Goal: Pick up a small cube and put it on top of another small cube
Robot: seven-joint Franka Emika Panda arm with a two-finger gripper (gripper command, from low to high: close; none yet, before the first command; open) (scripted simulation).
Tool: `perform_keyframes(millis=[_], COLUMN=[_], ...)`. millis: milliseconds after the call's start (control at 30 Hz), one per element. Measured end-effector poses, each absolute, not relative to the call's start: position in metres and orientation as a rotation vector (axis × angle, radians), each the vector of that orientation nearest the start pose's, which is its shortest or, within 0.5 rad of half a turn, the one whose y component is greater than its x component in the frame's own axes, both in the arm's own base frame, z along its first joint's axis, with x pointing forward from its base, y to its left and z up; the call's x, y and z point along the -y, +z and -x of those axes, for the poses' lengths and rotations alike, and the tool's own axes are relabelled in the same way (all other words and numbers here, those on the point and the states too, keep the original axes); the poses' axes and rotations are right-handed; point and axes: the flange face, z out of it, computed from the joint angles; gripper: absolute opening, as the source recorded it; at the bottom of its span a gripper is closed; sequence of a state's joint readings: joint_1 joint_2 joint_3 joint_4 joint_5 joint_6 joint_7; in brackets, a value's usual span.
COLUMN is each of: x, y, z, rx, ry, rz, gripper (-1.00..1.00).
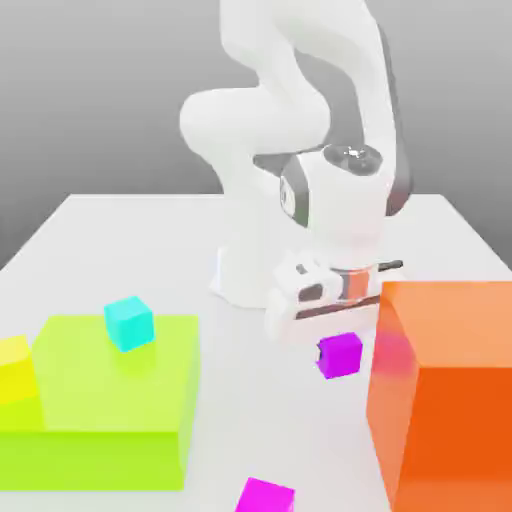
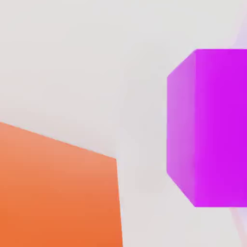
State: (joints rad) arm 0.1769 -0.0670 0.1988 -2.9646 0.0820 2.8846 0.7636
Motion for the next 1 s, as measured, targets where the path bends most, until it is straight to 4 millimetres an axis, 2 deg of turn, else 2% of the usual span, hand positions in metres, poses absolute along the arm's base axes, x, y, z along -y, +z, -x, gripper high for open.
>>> perform_keyframes(millis=[67,200,233,267,333,467,567,667,700,733,833,867,1000], x=[-0.105,-0.074,-0.062,-0.044,0.006,0.114,0.198,0.279,0.294,0.301,0.304,0.301,0.301], y=[0.195,0.199,0.204,0.212,0.229,0.268,0.3,0.334,0.339,0.336,0.308,0.297,0.297], z=[-0.31,-0.348,-0.36,-0.374,-0.398,-0.422,-0.419,-0.397,-0.394,-0.394,-0.395,-0.397,-0.397], rx=[-0.714,-0.546,-0.579,-0.698,-1.026,-1.663,-2.074,-2.406,-2.465,-2.488,-2.503,-2.498,-2.497], ry=[0.015,0.073,0.081,0.076,0.065,0.037,0.018,0.006,0.004,0.003,0.002,0.001,0.001], rz=[3.088,3.235,3.248,3.231,3.138,2.82,2.494,2.093,1.98,1.927,1.889,1.898,1.899], gripper=[-1.0,-1.0,-1.0,-1.0,-1.0,-1.0,-1.0,-1.0,-1.0,-1.0,-1.0,1.0,1.0])
